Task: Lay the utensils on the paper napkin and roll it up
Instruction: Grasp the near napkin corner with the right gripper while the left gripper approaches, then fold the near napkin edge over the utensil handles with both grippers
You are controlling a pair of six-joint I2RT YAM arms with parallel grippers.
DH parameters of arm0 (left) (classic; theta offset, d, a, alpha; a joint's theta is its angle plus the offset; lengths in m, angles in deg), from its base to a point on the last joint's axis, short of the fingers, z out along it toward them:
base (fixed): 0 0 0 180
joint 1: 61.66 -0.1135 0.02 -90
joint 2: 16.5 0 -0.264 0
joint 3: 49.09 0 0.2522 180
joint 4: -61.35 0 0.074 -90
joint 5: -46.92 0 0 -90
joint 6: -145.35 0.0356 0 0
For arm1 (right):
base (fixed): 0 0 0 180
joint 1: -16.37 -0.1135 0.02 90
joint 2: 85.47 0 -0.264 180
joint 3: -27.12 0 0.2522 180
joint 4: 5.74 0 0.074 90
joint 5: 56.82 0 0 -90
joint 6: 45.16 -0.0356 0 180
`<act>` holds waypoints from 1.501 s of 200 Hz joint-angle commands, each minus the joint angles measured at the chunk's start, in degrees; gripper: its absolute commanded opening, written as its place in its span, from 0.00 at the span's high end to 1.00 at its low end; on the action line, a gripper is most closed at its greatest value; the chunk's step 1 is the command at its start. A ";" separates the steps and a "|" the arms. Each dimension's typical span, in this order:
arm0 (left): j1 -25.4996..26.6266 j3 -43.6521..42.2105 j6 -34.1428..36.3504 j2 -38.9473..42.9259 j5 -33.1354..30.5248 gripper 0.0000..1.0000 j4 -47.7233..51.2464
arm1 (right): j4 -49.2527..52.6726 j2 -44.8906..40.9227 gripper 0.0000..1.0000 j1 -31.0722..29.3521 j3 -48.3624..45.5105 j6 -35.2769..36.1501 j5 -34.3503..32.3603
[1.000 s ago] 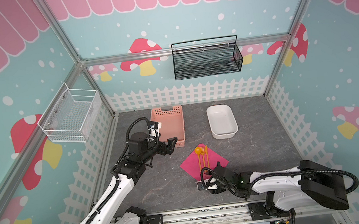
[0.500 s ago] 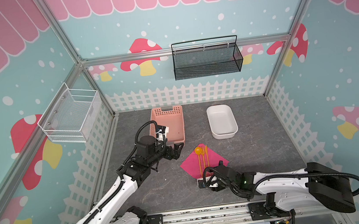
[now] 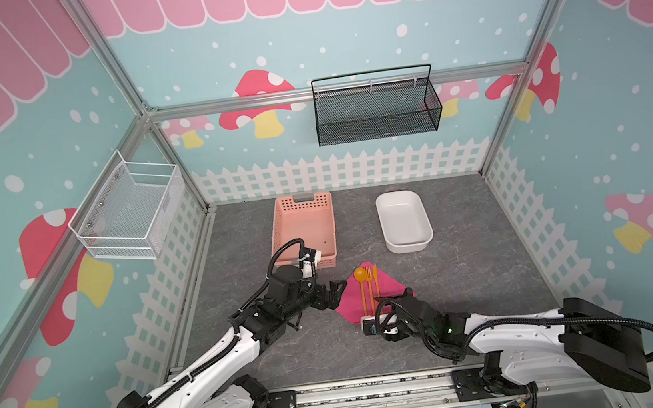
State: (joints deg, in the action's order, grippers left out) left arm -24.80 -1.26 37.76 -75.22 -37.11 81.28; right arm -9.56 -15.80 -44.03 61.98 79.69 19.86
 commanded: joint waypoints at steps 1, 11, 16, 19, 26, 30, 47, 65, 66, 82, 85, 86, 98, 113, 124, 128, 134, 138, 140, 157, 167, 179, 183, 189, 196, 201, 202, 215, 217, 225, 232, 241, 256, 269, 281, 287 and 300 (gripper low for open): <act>1.30 -1.57 -2.87 0.19 -1.76 0.04 -2.04 | -2.16 0.37 0.31 0.68 -0.15 1.86 0.30; 1.86 -2.01 -3.35 0.12 -2.06 0.04 -2.25 | -2.36 0.70 0.31 1.10 0.02 2.13 0.40; 2.17 -2.22 -3.64 0.11 -2.18 0.05 -2.33 | -2.48 0.89 0.31 1.30 0.08 2.22 0.49; 2.36 -2.38 -3.80 0.03 -2.21 0.05 -2.46 | -2.52 0.94 0.31 1.44 0.17 2.24 0.49; 2.80 -2.74 -4.26 -0.03 -2.28 0.05 -2.82 | -2.67 1.29 0.31 1.67 0.37 2.33 0.67; 3.13 -2.95 -4.51 -0.10 -2.29 0.06 -2.98 | -2.67 1.36 0.31 1.79 0.43 2.41 0.72; 4.20 -3.76 -5.51 -0.54 -2.79 0.07 -3.53 | -2.98 2.08 0.31 2.50 0.69 2.63 0.75; 5.38 -4.49 -6.69 -1.13 -3.33 0.07 -4.05 | -3.30 2.66 0.31 3.32 0.87 2.78 0.99; 5.44 -4.51 -6.72 -1.18 -3.42 0.07 -4.10 | -3.32 2.71 0.31 3.38 0.91 2.77 1.05; 6.19 -5.22 -7.87 -1.51 -3.52 0.08 -4.97 | -3.63 3.19 0.31 4.38 1.11 2.52 2.20; 6.40 -5.42 -7.97 -1.61 -3.52 0.08 -5.17 | -3.77 3.33 0.31 4.62 1.13 2.44 2.35; 6.43 -5.46 -8.02 -1.64 -3.56 0.09 -5.19 | -3.86 3.35 0.31 4.65 1.13 2.43 2.39; 6.97 -5.86 -8.74 -2.01 -3.73 0.10 -5.81 | -4.52 3.69 0.31 5.32 1.11 2.24 2.69; 7.50 -6.35 -10.01 -2.61 -3.63 0.12 -6.52 | -5.08 4.21 0.31 5.97 1.21 2.15 3.12; 7.95 -6.72 -10.99 -3.18 -3.44 0.13 -7.37 | -5.55 4.77 0.31 6.48 1.19 2.09 3.30; 8.16 -6.92 -11.31 -3.39 -3.45 0.14 -7.57 | -5.63 5.07 0.31 6.60 1.28 2.06 3.30; 8.51 -7.09 -11.81 -3.72 -3.49 0.14 -7.96 | -5.71 5.36 0.31 6.77 1.35 2.14 3.47; 8.72 -7.19 -12.15 -4.03 -3.44 0.14 -8.26 | -5.79 5.61 0.31 6.99 1.39 2.15 3.39; 8.81 -7.28 -12.33 -4.10 -3.37 0.15 -8.45 | -5.82 5.75 0.31 7.06 1.42 2.15 3.41; 9.60 -7.73 -13.46 -5.10 -3.25 0.16 -9.32 | -6.14 6.59 0.31 7.54 1.73 1.82 4.23; 10.01 -7.95 -14.11 -5.58 -3.17 0.18 -9.85 | -6.33 7.12 0.31 7.80 1.88 1.63 4.50; 10.48 -8.34 -14.95 -6.16 -2.91 0.23 -10.63 | -6.74 7.64 0.31 8.14 1.92 1.38 4.70; 10.58 -8.54 -15.29 -6.34 -2.47 0.27 -11.17 | -6.91 7.78 0.31 8.21 1.91 1.30 4.73; 10.68 -8.87 -15.68 -6.68 -1.84 0.33 -12.02 | -7.14 7.96 0.31 8.38 1.99 1.12 4.63; 10.85 -9.27 -16.32 -7.13 -1.21 0.37 -12.93 | -7.25 8.30 0.31 8.51 2.13 0.95 4.56; 10.97 -9.43 -16.86 -7.47 -1.02 0.40 -13.38 | -7.23 8.60 0.31 8.62 2.19 0.80 4.46; 11.05 -9.44 -16.95 -7.56 -0.99 0.41 -13.47 | -7.22 8.67 0.31 8.63 2.28 0.77 4.45; 11.43 -9.72 -18.02 -8.67 -0.53 0.47 -14.16 | -7.21 9.12 0.31 8.97 2.42 0.19 4.68; 11.47 -9.72 -18.14 -8.86 -0.53 0.49 -14.10 | -7.23 9.16 0.31 9.03 2.51 0.08 4.81; 11.65 -9.74 -18.68 -9.49 -0.44 0.54 -14.17 | -7.19 9.19 0.31 9.21 2.52 -0.28 5.17; 11.81 -9.87 -19.20 -10.02 -0.36 0.57 -14.55 | -7.14 9.24 0.31 9.25 2.39 -0.60 5.39; 12.13 -10.13 -19.79 -10.63 -0.20 0.60 -15.36 | -7.11 9.34 0.31 9.34 2.30 -0.90 5.41; 12.59 -10.51 -20.35 -11.90 0.94 0.67 -17.31 | -6.93 9.39 0.31 9.43 2.16 -1.19 5.58; 13.05 -10.42 -20.43 -13.21 2.29 0.73 -18.70 | -6.76 9.59 0.31 9.57 2.00 -1.19 5.41; 13.61 -9.98 -20.47 -14.54 3.44 0.79 -19.34 | -6.51 9.62 0.31 9.60 1.94 -1.14 5.32; 13.91 -9.77 -20.48 -15.15 3.83 0.82 -19.53 | -6.55 9.70 0.31 9.74 1.94 -1.19 5.24; 14.27 -9.39 -20.66 -16.37 4.34 0.86 -19.79 | -6.35 9.69 0.31 9.82 2.00 -1.28 5.11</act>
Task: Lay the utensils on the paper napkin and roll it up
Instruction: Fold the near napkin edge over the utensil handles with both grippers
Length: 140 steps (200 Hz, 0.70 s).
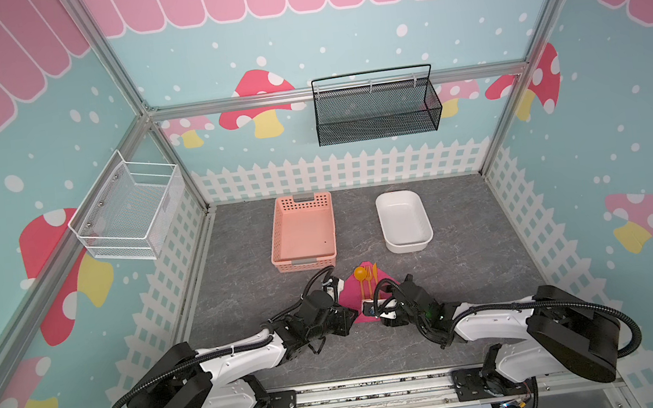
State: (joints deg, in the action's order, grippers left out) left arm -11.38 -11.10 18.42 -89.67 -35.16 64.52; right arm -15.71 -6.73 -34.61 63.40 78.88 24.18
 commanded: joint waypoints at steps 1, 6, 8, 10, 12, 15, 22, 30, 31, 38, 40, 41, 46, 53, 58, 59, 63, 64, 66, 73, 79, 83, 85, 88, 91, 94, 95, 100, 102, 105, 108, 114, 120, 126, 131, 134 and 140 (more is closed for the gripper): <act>0.86 0.46 -1.36 -2.00 2.42 0.87 -3.03 | -0.20 0.62 0.31 0.38 0.54 -0.47 0.76; 0.93 0.49 -1.43 -2.44 2.51 0.88 -3.12 | -0.22 0.54 0.31 0.50 0.57 -0.55 0.74; 0.93 0.61 -1.43 -2.71 2.53 0.89 -3.17 | -0.12 0.54 0.31 0.46 0.54 -0.55 0.80; 0.95 0.63 -1.47 -2.89 2.53 0.89 -3.20 | -0.10 0.49 0.31 0.45 0.58 -0.56 0.75; 0.96 0.71 -1.46 -3.06 2.58 0.89 -3.21 | -0.09 0.44 0.31 0.49 0.54 -0.56 0.74; 0.98 0.80 -1.52 -3.37 2.62 0.90 -3.21 | -0.07 0.42 0.31 0.45 0.55 -0.56 0.71; 0.97 1.05 -1.51 -3.97 2.79 0.91 -3.22 | -0.01 0.37 0.31 0.47 0.51 -0.56 0.78; 1.00 1.49 -1.50 -4.74 2.93 0.93 -3.13 | 0.17 0.24 0.31 0.57 0.66 -0.56 0.87; 0.98 1.51 -1.54 -4.85 2.91 0.93 -3.08 | 0.17 0.22 0.31 0.55 0.67 -0.56 0.85; 0.97 1.95 -1.49 -5.46 2.69 0.93 -2.69 | 0.36 0.27 0.31 0.53 0.70 -0.56 0.86; 0.98 2.07 -1.48 -5.62 2.57 0.93 -2.55 | 0.42 0.25 0.31 0.53 0.75 -0.56 0.88; 0.97 2.10 -1.48 -5.69 2.56 0.93 -2.49 | 0.47 0.26 0.31 0.53 0.72 -0.56 0.89; 1.01 2.32 -1.41 -6.18 2.45 0.93 -2.40 | 0.63 0.21 0.31 0.53 0.78 -0.56 1.03; 1.00 2.53 -1.16 -6.65 2.36 0.93 -2.40 | 0.83 0.16 0.31 0.54 0.88 -0.71 1.13; 0.96 2.69 -1.00 -6.96 2.28 0.94 -2.45 | 0.93 0.10 0.31 0.53 0.88 -0.80 1.29; 1.00 2.72 -0.98 -7.02 2.27 0.94 -2.48 | 0.94 0.10 0.31 0.53 0.87 -0.81 1.28; 1.04 2.90 -0.80 -7.30 2.27 0.94 -2.50 | 1.08 -0.03 0.31 0.54 0.94 -0.88 1.39; 1.04 2.92 -0.79 -7.37 2.27 0.94 -2.51 | 1.06 -0.01 0.31 0.54 0.90 -0.90 1.41; 1.00 2.97 -0.74 -7.48 2.27 0.94 -2.46 | 1.10 0.01 0.31 0.53 0.87 -0.97 1.43; 0.99 3.24 -0.54 -7.85 2.32 0.94 -2.43 | 1.35 -0.08 0.31 0.55 0.98 -1.08 1.62; 0.97 3.48 -0.42 -8.17 2.49 0.94 -2.52 | 1.62 -0.12 0.32 0.55 0.99 -1.25 1.77; 1.01 3.61 -0.40 -8.42 2.58 0.94 -2.53 | 1.66 -0.16 0.32 0.52 0.98 -1.34 1.95; 0.93 3.69 -0.33 -8.51 2.61 0.94 -2.51 | 1.77 -0.21 0.32 0.55 1.00 -1.39 1.96; 0.99 3.79 -0.34 -8.63 2.70 0.95 -2.55 | 1.82 -0.18 0.32 0.58 1.09 -1.43 1.96; 0.99 3.88 -0.34 -8.78 2.71 0.95 -2.58 | 1.97 -0.22 0.32 0.54 1.05 -1.51 2.07; 0.96 3.95 -0.34 -8.93 2.76 0.95 -2.59 | 1.98 -0.29 0.32 0.53 1.06 -1.64 2.13; 0.96 3.97 -0.34 -8.93 2.78 0.95 -2.59 | 2.00 -0.27 0.32 0.53 1.04 -1.67 2.22; 1.01 3.98 -0.33 -9.07 2.71 0.95 -2.59 | 2.21 -0.26 0.31 0.53 1.03 -1.81 2.35; 0.97 4.03 -0.34 -9.14 2.78 0.95 -2.64 | 2.22 -0.28 0.32 0.53 1.10 -1.90 2.43; 0.96 4.07 -0.34 -9.23 2.80 0.95 -2.75 | 2.37 -0.30 0.32 0.53 1.15 -2.02 2.58; 1.00 4.06 -0.34 -9.33 2.87 0.95 -2.77 | 2.56 -0.38 0.32 0.53 1.18 -2.05 2.73; 0.96 4.14 -0.34 -9.51 2.94 0.95 -2.86 | 2.96 -0.41 0.32 0.53 1.41 -2.28 2.92; 1.00 4.29 -0.22 -9.74 3.10 0.95 -2.87 | 3.41 -0.43 0.32 0.53 1.61 -2.53 3.01; 1.02 4.46 -0.18 -10.07 3.24 0.96 -2.90 | 3.75 -0.63 0.32 0.53 1.68 -2.73 3.22; 1.00 4.63 -0.14 -10.30 3.32 0.96 -2.91 | 4.02 -0.71 0.32 0.53 1.79 -2.81 3.49; 0.97 4.68 -0.09 -10.47 3.40 0.96 -2.93 | 4.23 -0.88 0.32 0.53 1.84 -2.90 3.73; 0.96 4.83 -0.08 -10.76 3.46 0.96 -2.95 | 4.61 -1.03 0.32 0.53 1.99 -3.09 4.08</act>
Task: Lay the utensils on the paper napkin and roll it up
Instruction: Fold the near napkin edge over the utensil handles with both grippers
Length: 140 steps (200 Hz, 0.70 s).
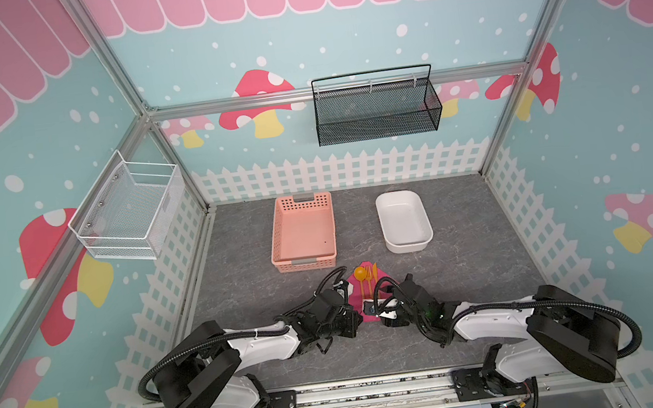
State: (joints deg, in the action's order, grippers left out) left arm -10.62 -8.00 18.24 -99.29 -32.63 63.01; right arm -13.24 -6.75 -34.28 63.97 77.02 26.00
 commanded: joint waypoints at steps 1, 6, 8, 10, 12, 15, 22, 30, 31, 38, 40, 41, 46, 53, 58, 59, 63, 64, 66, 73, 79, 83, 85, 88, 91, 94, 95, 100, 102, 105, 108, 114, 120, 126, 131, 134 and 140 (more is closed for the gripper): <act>0.19 1.74 0.10 -1.19 0.95 0.96 -1.44 | 2.16 -1.10 0.32 0.20 1.47 -1.24 2.31; 0.19 1.89 0.10 -1.44 0.97 0.96 -1.52 | 2.50 -1.31 0.32 0.21 1.59 -1.49 2.45; 0.26 1.88 0.17 -1.53 1.01 0.96 -1.57 | 2.57 -1.36 0.32 0.20 1.62 -1.62 2.59; 0.23 1.90 0.18 -1.62 1.00 0.97 -1.60 | 2.68 -1.44 0.32 0.20 1.68 -1.76 2.67; 0.27 1.95 0.19 -1.71 1.00 0.97 -1.61 | 2.86 -1.59 0.32 0.25 1.71 -1.88 2.69; 0.22 2.07 0.19 -1.76 0.99 0.97 -1.61 | 3.06 -1.71 0.32 0.21 1.81 -2.13 2.70; 0.20 2.18 0.27 -2.03 0.98 0.97 -1.68 | 3.50 -2.26 0.32 0.20 1.98 -2.93 2.69; 0.24 2.28 0.28 -2.33 0.89 0.97 -1.78 | 4.44 -3.07 0.33 0.21 2.62 -3.94 2.48; 0.26 2.29 0.28 -2.35 0.89 0.97 -1.83 | 4.75 -3.27 0.34 0.20 2.83 -4.45 2.40; 0.19 2.50 0.28 -2.51 0.78 0.97 -1.79 | 5.91 -4.16 0.35 0.21 3.63 -6.47 1.99; 0.19 2.49 0.28 -2.55 0.74 0.97 -1.79 | 6.12 -4.42 0.35 0.25 3.96 -7.10 1.88; 0.19 2.48 0.28 -2.60 0.72 0.97 -1.79 | 6.31 -4.57 0.35 0.23 4.10 -7.38 1.85; 0.19 2.58 0.28 -2.71 0.63 0.97 -1.79 | 7.05 -5.25 0.35 0.25 4.71 -9.55 1.40; 0.22 2.60 0.34 -2.89 0.53 0.97 -1.95 | 8.11 -6.12 0.35 0.25 5.61 -13.15 0.06; 0.19 2.62 0.28 -2.99 0.46 0.97 -2.05 | 8.97 -6.66 0.35 0.21 6.24 -16.40 -1.05; 0.15 2.63 0.28 -2.99 0.45 0.97 -2.05 | 9.09 -6.79 0.35 0.20 6.38 -17.04 -1.15; 0.15 2.65 0.28 -3.07 0.37 0.98 -2.13 | 9.87 -7.18 0.36 0.24 6.85 -19.46 -1.84; 0.17 2.64 0.28 -3.08 0.41 0.97 -2.09 | 10.02 -7.27 0.36 0.22 6.95 -20.02 -1.99; 0.19 2.64 0.28 -3.08 0.37 0.97 -2.06 | 10.49 -7.51 0.36 0.21 7.16 -21.04 -2.17; 0.19 2.66 0.19 -3.09 0.22 0.97 -2.10 | 11.79 -8.28 0.38 0.20 7.93 -25.62 -2.56; 0.15 2.60 0.19 -3.09 0.03 0.98 -2.05 | 13.05 -8.92 0.38 0.23 8.42 -29.86 -2.49; 0.15 2.53 0.11 -3.07 -0.06 0.98 -2.15 | 13.80 -9.26 0.39 0.21 8.73 -32.56 -2.22; 0.18 2.50 0.15 -3.13 -0.04 0.98 -2.23 | 14.23 -9.52 0.39 0.23 8.86 -33.68 -2.03; 0.14 2.39 0.12 -3.09 -0.15 0.98 -2.29 | 14.87 -9.83 0.40 0.21 9.06 -35.92 -1.90; 0.19 2.42 0.10 -3.16 -0.17 0.98 -2.36 | 15.48 -10.08 0.40 0.20 9.29 -38.14 -1.69; 0.19 2.39 0.10 -3.17 -0.25 0.98 -2.42 | 16.24 -10.27 0.41 0.20 9.54 -40.37 -1.53; 0.19 2.34 0.10 -3.17 -0.26 0.98 -2.50 | 16.51 -10.31 0.41 0.20 9.66 -41.11 -1.48; 0.22 2.34 0.10 -3.26 -0.29 0.98 -2.52 | 17.66 -10.63 0.42 0.24 10.04 -44.62 -1.24; 0.18 2.30 0.10 -3.26 -0.31 0.98 -2.52 | 18.07 -10.72 0.42 0.24 10.11 -46.08 -1.08; 0.19 2.29 0.14 -3.34 -0.35 0.98 -2.52 | 18.85 -10.85 0.42 0.27 10.33 -47.96 -0.74; 0.19 2.29 0.13 -3.39 -0.39 0.98 -2.63 | 19.52 -10.98 0.43 0.29 10.51 -50.04 -0.41; 0.18 2.37 0.10 -3.52 -0.31 0.98 -2.73 | 20.93 -11.15 0.44 0.29 10.74 -54.08 0.28; 0.19 2.44 0.14 -3.69 -0.26 0.98 -2.68 | 21.89 -11.14 0.45 0.48 10.85 -57.52 1.50; 0.19 2.47 0.10 -3.82 -0.28 0.98 -2.72 | 22.41 -11.22 0.47 0.63 10.79 -60.32 3.22; 0.18 2.51 0.10 -3.94 -0.19 0.98 -2.67 | 22.62 -11.35 0.48 0.79 10.67 -62.33 4.64; 0.09 2.55 0.10 -4.01 -0.18 0.98 -2.68 | 22.78 -11.39 0.49 0.88 10.55 -63.64 5.42; 0.18 2.57 0.10 -4.13 -0.17 0.98 -2.67 | 22.83 -11.63 0.50 1.12 10.26 -66.14 6.99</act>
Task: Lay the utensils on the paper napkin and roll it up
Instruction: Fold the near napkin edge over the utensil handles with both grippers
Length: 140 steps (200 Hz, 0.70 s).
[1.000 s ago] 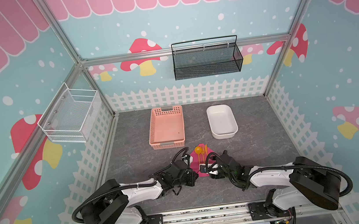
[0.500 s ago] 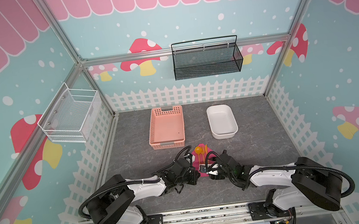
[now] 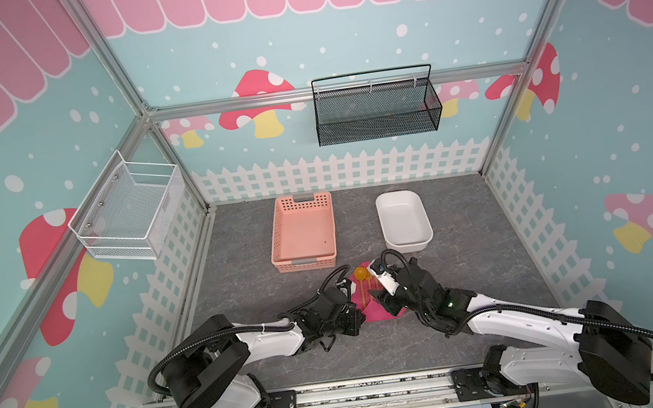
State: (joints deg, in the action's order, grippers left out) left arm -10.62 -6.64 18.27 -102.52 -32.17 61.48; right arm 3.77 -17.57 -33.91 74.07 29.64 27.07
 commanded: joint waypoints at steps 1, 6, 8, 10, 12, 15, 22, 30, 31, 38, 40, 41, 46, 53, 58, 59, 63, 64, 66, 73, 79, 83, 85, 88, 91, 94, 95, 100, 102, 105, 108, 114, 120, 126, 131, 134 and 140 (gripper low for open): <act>0.19 1.25 0.03 -0.90 -0.63 0.98 -1.18 | 5.83 -0.83 0.50 0.77 0.05 -19.09 6.19; 0.11 1.25 -0.01 -0.97 -0.63 0.98 -1.18 | 5.67 -1.04 0.52 1.00 -0.29 -20.77 7.39; 0.11 1.21 -0.01 -0.99 -0.61 0.98 -1.17 | 5.59 -1.13 0.52 1.09 -0.38 -21.54 7.92; 0.13 1.20 -0.08 -0.99 -0.69 0.98 -1.21 | 5.51 -1.24 0.53 1.18 -0.58 -22.13 8.43; 0.07 1.24 -0.09 -0.99 -0.72 0.98 -1.16 | 5.33 -1.33 0.53 1.29 -0.71 -22.87 8.91; 0.10 1.20 -0.10 -0.99 -0.79 0.98 -1.15 | 5.20 -1.50 0.54 1.39 -1.01 -23.69 9.55; 0.11 1.23 -0.10 -1.05 -1.04 0.98 -1.18 | 4.56 -1.78 0.55 1.62 -1.57 -25.23 11.20; 0.09 1.17 -0.25 -1.12 -1.37 0.98 -1.14 | 3.35 -2.03 0.56 1.92 -2.45 -26.27 12.85; 0.10 1.14 -0.26 -1.15 -1.40 0.98 -1.14 | 3.19 -2.05 0.56 1.93 -2.57 -26.41 13.17; 0.11 1.15 -0.21 -1.21 -1.57 0.98 -1.21 | 1.97 -2.07 0.57 2.28 -3.45 -26.91 14.90; 0.04 1.12 -0.26 -1.25 -1.59 0.98 -1.15 | 1.64 -2.07 0.57 2.40 -3.61 -27.10 15.29; 0.03 1.11 -0.22 -1.25 -1.60 0.98 -1.19 | 1.45 -2.07 0.58 2.52 -3.72 -27.17 15.62; 0.02 1.13 -0.25 -1.33 -1.61 0.98 -1.23 | 0.79 -1.99 0.58 2.83 -4.15 -27.40 16.71; 0.02 1.15 -0.32 -1.39 -1.71 0.98 -1.31 | -0.05 -1.82 0.59 3.35 -4.72 -27.91 18.07; 0.02 1.19 -0.35 -1.43 -1.69 0.98 -1.38 | -0.42 -1.68 0.59 3.67 -5.17 -28.32 18.77; 0.02 1.15 -0.36 -1.48 -1.65 0.98 -1.35 | -0.50 -1.65 0.59 3.77 -5.25 -28.40 18.94; 0.02 1.18 -0.33 -1.52 -1.62 0.98 -1.39 | -0.73 -1.56 0.59 4.06 -5.59 -28.80 19.38; 0.02 1.19 -0.34 -1.52 -1.61 0.98 -1.40 | -0.79 -1.51 0.59 4.14 -5.68 -28.86 19.47; 0.02 1.22 -0.36 -1.56 -1.60 0.98 -1.44 | -0.94 -1.47 0.60 4.32 -5.81 -29.02 19.69; -0.07 1.20 -0.36 -1.61 -1.60 0.98 -1.49 | -1.27 -1.27 0.61 4.77 -6.36 -29.49 20.31; -0.07 1.26 -0.41 -1.69 -1.68 0.98 -1.48 | -1.73 -1.04 0.63 5.13 -6.83 -29.97 20.87; -0.07 1.30 -0.45 -1.77 -1.58 0.98 -1.49 | -2.10 -0.95 0.64 5.33 -7.13 -30.12 21.42; -0.07 1.29 -0.45 -1.83 -1.60 0.98 -1.49 | -2.68 -0.89 0.65 5.47 -7.19 -30.21 21.74; -0.07 1.28 -0.45 -1.86 -1.56 0.98 -1.49 | -3.11 -0.84 0.65 5.66 -7.59 -30.28 22.41; -0.07 1.35 -0.42 -1.95 -1.52 0.98 -1.47 | -3.85 -0.76 0.66 5.79 -7.87 -30.43 22.93; -0.07 1.37 -0.40 -1.96 -1.51 0.98 -1.53 | -4.56 -0.67 0.67 5.88 -8.16 -30.68 23.48; -0.07 1.41 -0.42 -2.00 -1.51 0.98 -1.55 | -4.86 -0.62 0.67 5.93 -8.24 -30.81 23.59; -0.15 1.44 -0.41 -2.11 -1.51 0.98 -1.51 | -6.07 -0.41 0.68 6.19 -8.78 -31.31 24.23; -0.16 1.45 -0.42 -2.13 -1.45 0.98 -1.52 | -6.57 -0.34 0.68 6.26 -9.00 -31.58 24.55; -0.17 1.54 -0.42 -2.21 -1.44 0.98 -1.51 | -7.22 -0.13 0.69 6.46 -9.28 -31.99 25.00; -0.16 1.53 -0.45 -2.29 -1.43 0.98 -1.53 | -7.94 0.09 0.69 6.57 -9.52 -32.32 25.38; -0.16 1.55 -0.42 -2.38 -1.43 0.98 -1.50 | -9.37 0.54 0.71 6.97 -10.01 -33.04 26.33; -0.24 1.64 -0.44 -2.48 -1.41 0.98 -1.49 | -10.46 1.34 0.73 7.33 -10.40 -33.70 27.11; -0.25 1.64 -0.38 -2.56 -1.36 0.98 -1.57 | -11.48 2.12 0.75 7.62 -10.71 -34.37 27.86; -0.25 1.77 -0.43 -2.62 -1.38 0.98 -1.58 | -12.55 2.77 0.76 7.88 -10.92 -34.60 28.73; -0.25 1.77 -0.38 -2.65 -1.40 0.98 -1.58 | -13.26 3.17 0.78 7.97 -11.08 -34.67 29.23; -0.25 1.81 -0.51 -2.66 -1.47 0.98 -1.63 | -14.72 3.90 0.78 8.14 -11.33 -34.85 30.15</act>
State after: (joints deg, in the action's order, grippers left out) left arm -10.64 -6.10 18.24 -104.38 -32.98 61.07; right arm -3.42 -16.28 -26.70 64.25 -1.79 51.94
